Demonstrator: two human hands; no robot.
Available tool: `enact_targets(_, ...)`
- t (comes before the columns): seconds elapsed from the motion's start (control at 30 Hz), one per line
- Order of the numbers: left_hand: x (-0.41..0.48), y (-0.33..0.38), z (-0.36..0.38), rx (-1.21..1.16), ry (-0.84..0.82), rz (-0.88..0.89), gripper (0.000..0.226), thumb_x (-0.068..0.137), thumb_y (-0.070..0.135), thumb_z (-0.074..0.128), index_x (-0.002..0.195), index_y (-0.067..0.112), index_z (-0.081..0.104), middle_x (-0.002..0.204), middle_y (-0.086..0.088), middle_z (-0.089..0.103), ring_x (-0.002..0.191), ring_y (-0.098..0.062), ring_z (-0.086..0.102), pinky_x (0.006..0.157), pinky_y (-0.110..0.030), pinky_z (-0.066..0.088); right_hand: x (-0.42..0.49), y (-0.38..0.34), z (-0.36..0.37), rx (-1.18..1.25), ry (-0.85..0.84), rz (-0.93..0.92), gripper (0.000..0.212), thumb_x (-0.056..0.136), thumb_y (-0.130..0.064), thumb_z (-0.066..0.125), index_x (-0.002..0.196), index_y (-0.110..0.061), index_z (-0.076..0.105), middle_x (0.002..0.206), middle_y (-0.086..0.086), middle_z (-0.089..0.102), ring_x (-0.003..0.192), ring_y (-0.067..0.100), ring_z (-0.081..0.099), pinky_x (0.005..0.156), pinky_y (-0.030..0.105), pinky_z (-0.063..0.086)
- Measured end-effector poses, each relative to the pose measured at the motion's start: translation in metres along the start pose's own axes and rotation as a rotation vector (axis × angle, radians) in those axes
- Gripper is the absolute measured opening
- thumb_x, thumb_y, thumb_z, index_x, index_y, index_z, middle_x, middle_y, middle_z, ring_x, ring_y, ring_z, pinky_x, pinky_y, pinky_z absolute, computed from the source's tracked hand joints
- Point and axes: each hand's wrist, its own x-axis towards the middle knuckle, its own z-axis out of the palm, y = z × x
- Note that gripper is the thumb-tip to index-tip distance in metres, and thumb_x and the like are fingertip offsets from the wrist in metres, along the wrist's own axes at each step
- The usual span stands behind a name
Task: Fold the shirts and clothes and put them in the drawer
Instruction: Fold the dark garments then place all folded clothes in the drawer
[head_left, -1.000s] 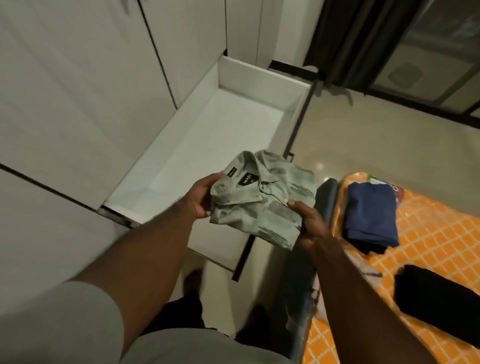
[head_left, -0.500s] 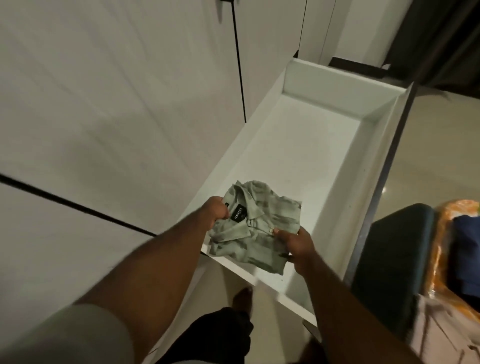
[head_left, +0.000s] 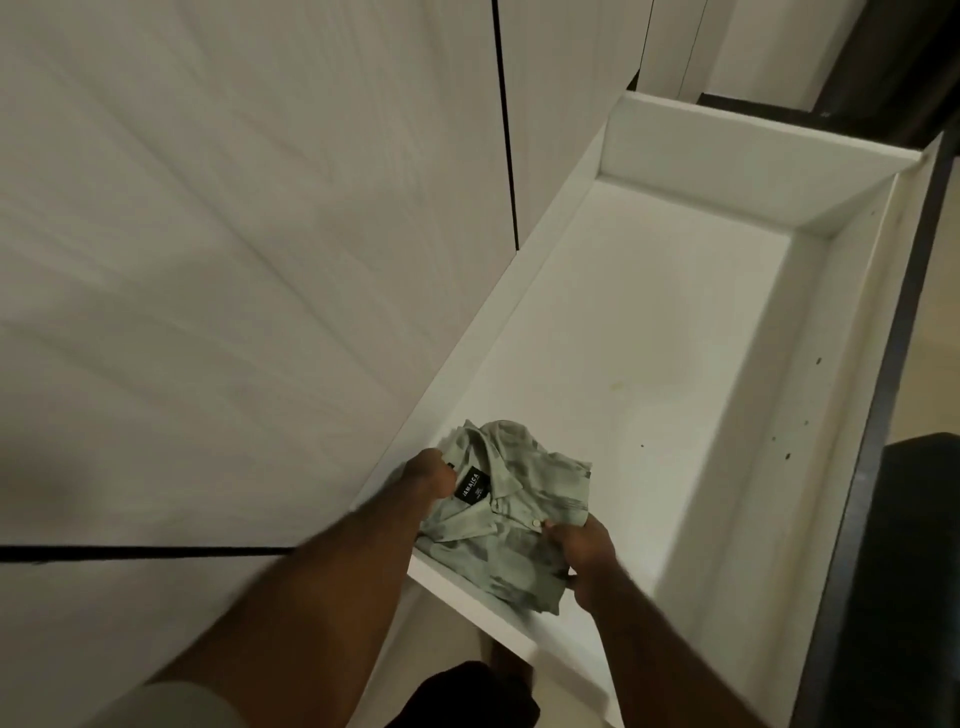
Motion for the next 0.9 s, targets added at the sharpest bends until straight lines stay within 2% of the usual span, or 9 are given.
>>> enact_targets(0.23,0.009,0.001,0.025,0.104,-0.052,0.053,0.045,0.088,0.021,0.075,0.129,0.009,0.062,0.133,-0.011,0.064,0.121,-0.030,0.061,0.098,-0.032,0.048,0.022,0.024,-0.016,-0.051,0.101,0.036,0.018,0.093,-0.007,0.066,0.110,-0.014,0.066,0.105,0.014,0.069,0.088,0.032,0.066,0.057,0.035,0.054)
enact_targets(0.4,0.004,0.010,0.044,0.123,-0.107,0.045,0.053,0.082,0.025,0.079,0.129,0.009,0.062,0.133,-0.008,0.064,0.121,-0.029,0.062,0.099,-0.031,0.050,0.029,0.039,-0.030,-0.169,0.240,0.033,0.029,0.093,-0.021,0.057,0.120,-0.011,0.061,0.108,0.012,0.066,0.094,0.033,0.065,0.080,0.050,0.062)
enact_targets(0.5,0.000,0.011,0.051,0.099,-0.055,-0.025,0.055,0.083,0.024,0.078,0.131,0.010,0.055,0.134,-0.012,0.062,0.123,-0.032,0.060,0.100,-0.036,0.050,0.027,0.038,-0.037,-0.244,0.284,0.092,0.046,0.089,-0.023,0.067,0.130,-0.009,0.050,0.121,0.017,0.059,0.099,0.034,0.061,0.063,0.038,0.057)
enact_targets(0.53,-0.003,0.013,0.050,0.083,-0.009,-0.052,0.053,0.085,0.021,0.075,0.132,0.010,0.053,0.134,-0.014,0.060,0.123,-0.033,0.058,0.100,-0.039,0.051,0.026,0.035,-0.039,-0.279,0.301,0.102,0.053,0.086,-0.024,0.072,0.131,-0.009,0.048,0.124,0.018,0.056,0.102,0.036,0.060,0.066,0.038,0.057)
enact_targets(0.6,-0.011,0.021,0.046,0.005,0.094,-0.076,0.049,0.088,0.015,0.066,0.135,0.013,0.050,0.133,-0.016,0.058,0.122,-0.036,0.057,0.099,-0.043,0.051,0.021,0.029,-0.047,-0.336,0.330,0.105,0.060,0.083,-0.027,0.074,0.134,-0.012,0.045,0.131,0.020,0.053,0.112,0.039,0.058,0.085,0.043,0.057)
enact_targets(0.67,-0.021,0.036,0.041,-0.083,0.179,-0.026,0.048,0.088,0.011,0.062,0.135,0.015,0.052,0.130,-0.015,0.058,0.120,-0.036,0.058,0.096,-0.042,0.052,0.010,0.021,-0.058,-0.354,0.322,0.083,0.065,0.086,-0.025,0.069,0.143,-0.012,0.040,0.139,0.021,0.049,0.120,0.041,0.055,0.095,0.044,0.054)
enact_targets(0.73,-0.033,0.054,0.037,-0.138,0.192,0.073,0.043,0.088,0.011,0.062,0.131,0.015,0.056,0.125,-0.014,0.062,0.116,-0.035,0.060,0.092,-0.037,0.052,-0.004,0.014,-0.072,-0.343,0.322,0.056,0.067,0.088,-0.024,0.065,0.148,-0.012,0.038,0.144,0.022,0.047,0.123,0.041,0.054,0.099,0.046,0.052)
enact_targets(0.83,-0.062,0.087,0.031,-0.228,0.137,0.178,0.029,0.089,0.008,0.059,0.117,0.012,0.064,0.114,-0.009,0.068,0.106,-0.030,0.063,0.078,-0.025,0.044,-0.032,-0.001,-0.095,-0.218,0.313,-0.006,0.061,0.088,-0.020,0.065,0.145,-0.011,0.043,0.139,0.019,0.052,0.114,0.036,0.057,0.089,0.040,0.051)
enact_targets(0.9,-0.087,0.111,0.027,-0.324,0.073,0.205,0.019,0.089,0.011,0.062,0.107,0.014,0.069,0.102,-0.005,0.070,0.091,-0.025,0.065,0.070,-0.023,0.044,-0.053,-0.010,-0.111,-0.070,0.274,-0.072,0.052,0.087,-0.019,0.067,0.136,-0.009,0.053,0.126,0.016,0.061,0.104,0.032,0.061,0.079,0.036,0.049)
